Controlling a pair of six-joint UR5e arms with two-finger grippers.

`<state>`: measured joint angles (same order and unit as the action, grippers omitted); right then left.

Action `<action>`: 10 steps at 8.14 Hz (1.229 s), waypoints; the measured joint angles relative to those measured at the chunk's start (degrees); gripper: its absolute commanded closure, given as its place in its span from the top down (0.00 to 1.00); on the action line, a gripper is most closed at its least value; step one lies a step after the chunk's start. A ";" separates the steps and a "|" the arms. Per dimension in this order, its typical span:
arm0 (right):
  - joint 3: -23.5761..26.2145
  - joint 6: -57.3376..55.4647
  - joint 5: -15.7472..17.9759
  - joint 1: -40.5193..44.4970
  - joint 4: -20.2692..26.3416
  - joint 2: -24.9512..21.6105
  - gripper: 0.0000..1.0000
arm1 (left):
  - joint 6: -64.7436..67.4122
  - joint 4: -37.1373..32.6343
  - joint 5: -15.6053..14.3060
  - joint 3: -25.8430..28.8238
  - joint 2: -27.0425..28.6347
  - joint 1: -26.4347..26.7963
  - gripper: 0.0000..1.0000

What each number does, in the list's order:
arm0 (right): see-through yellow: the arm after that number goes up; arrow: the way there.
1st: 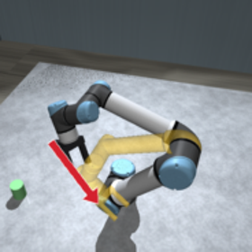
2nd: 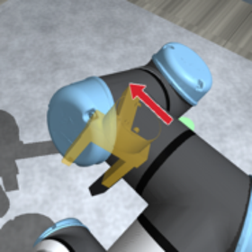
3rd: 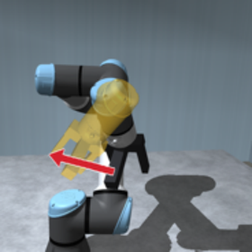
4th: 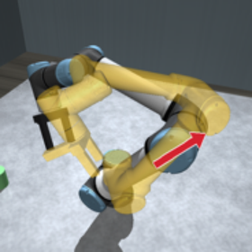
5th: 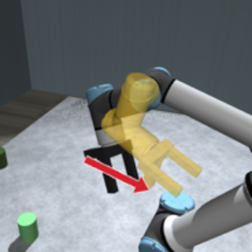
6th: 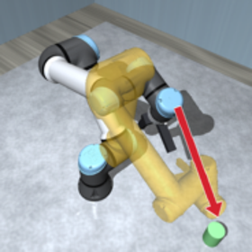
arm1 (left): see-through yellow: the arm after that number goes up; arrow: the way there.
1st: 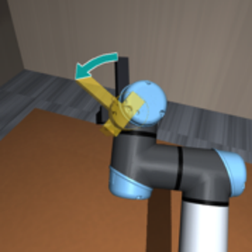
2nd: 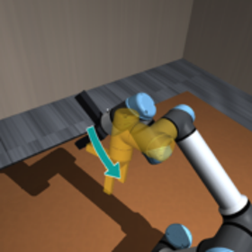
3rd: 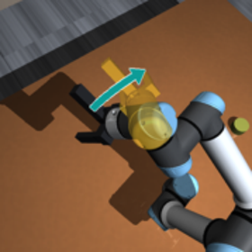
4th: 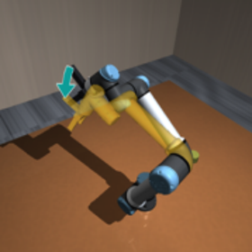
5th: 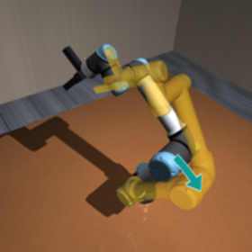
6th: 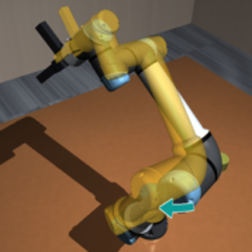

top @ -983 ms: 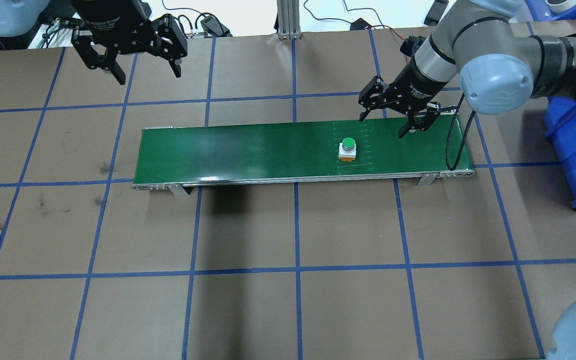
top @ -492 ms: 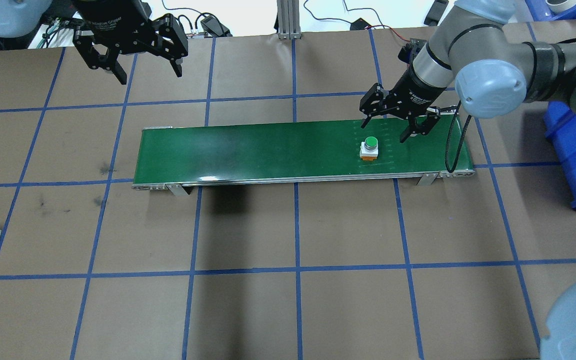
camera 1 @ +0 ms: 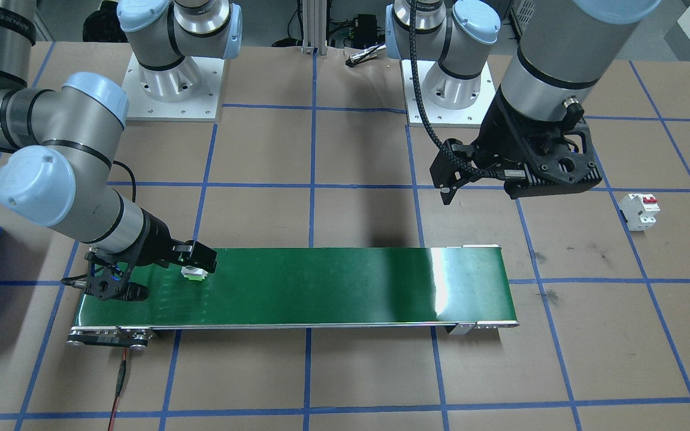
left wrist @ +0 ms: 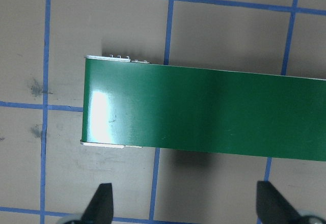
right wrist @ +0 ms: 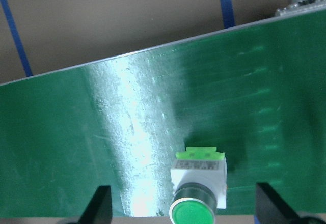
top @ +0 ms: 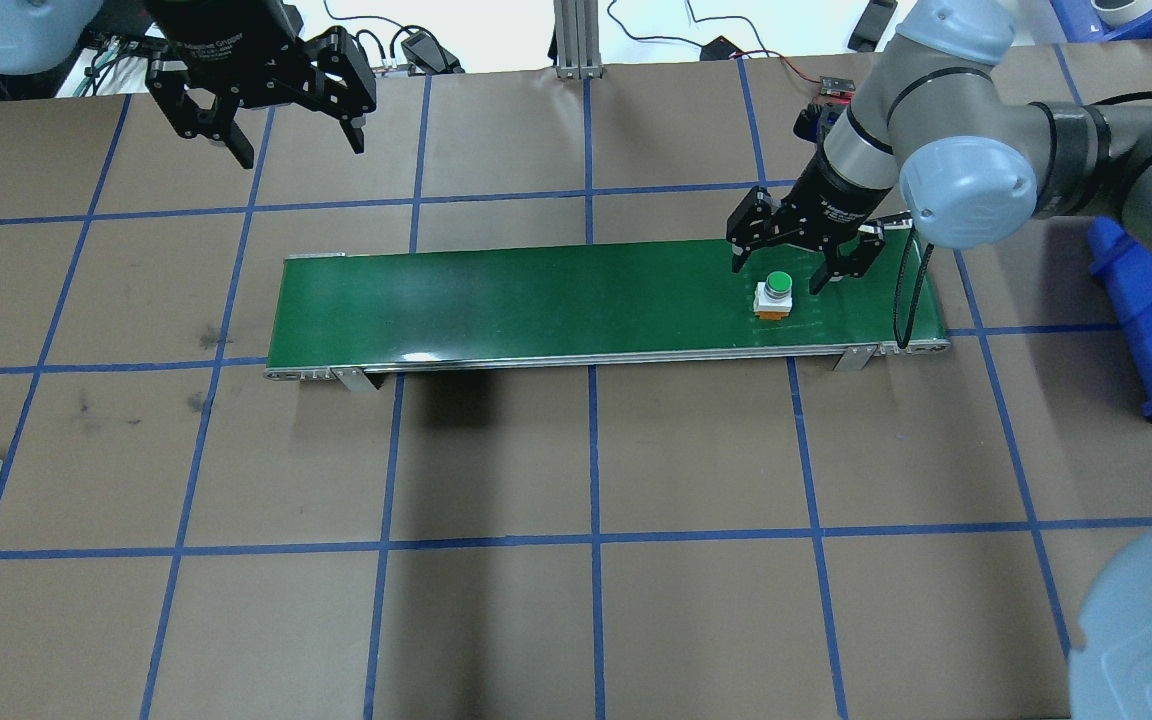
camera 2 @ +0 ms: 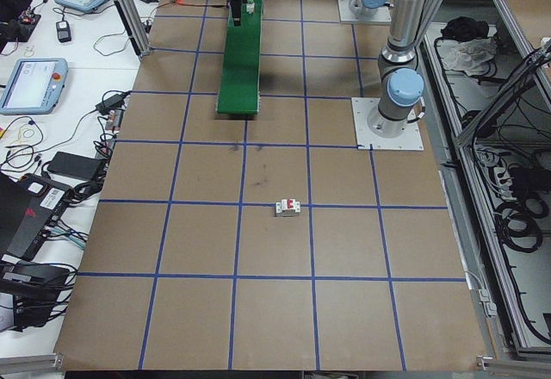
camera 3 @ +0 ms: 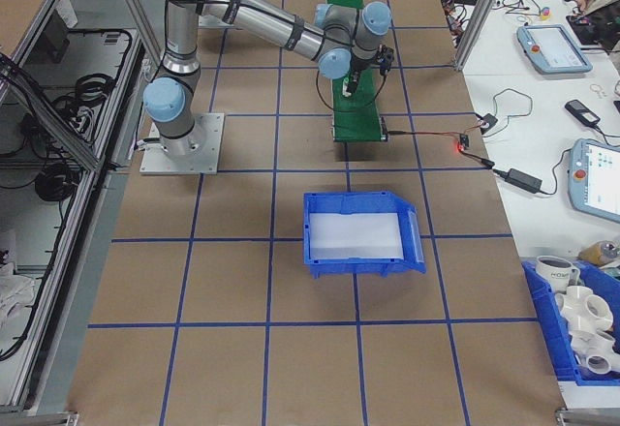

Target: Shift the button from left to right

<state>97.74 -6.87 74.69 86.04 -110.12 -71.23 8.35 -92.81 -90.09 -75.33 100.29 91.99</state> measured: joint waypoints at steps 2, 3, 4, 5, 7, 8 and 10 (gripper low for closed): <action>0.21 1.26 3.33 -0.09 -0.31 1.01 0.25 | -0.04 0.00 0.01 0.05 -0.01 -0.06 1.00; 0.24 1.86 4.80 -0.13 -0.47 1.28 0.07 | -0.07 0.00 0.05 0.07 -0.03 -0.14 1.00; 0.29 2.99 6.42 -0.21 -0.55 1.57 0.00 | -0.08 0.02 0.07 0.13 -0.03 -0.18 1.00; 0.32 3.94 8.81 -0.28 -0.54 1.98 0.00 | -0.09 0.17 0.08 0.15 -0.05 -0.20 1.00; 0.26 4.62 11.30 -0.57 -0.08 2.28 0.00 | -0.15 0.33 0.09 0.12 -0.05 -0.22 1.00; 0.07 4.94 12.12 -1.53 0.16 2.17 0.00 | -0.17 0.38 0.09 0.11 -0.04 -0.23 1.00; -1.72 7.11 13.93 -4.06 2.79 0.66 0.00 | -0.17 0.37 0.09 0.12 -0.07 -0.34 1.00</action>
<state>96.03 0.24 88.62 81.98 -107.33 -70.56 8.18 -92.45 -90.00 -75.21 100.22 91.65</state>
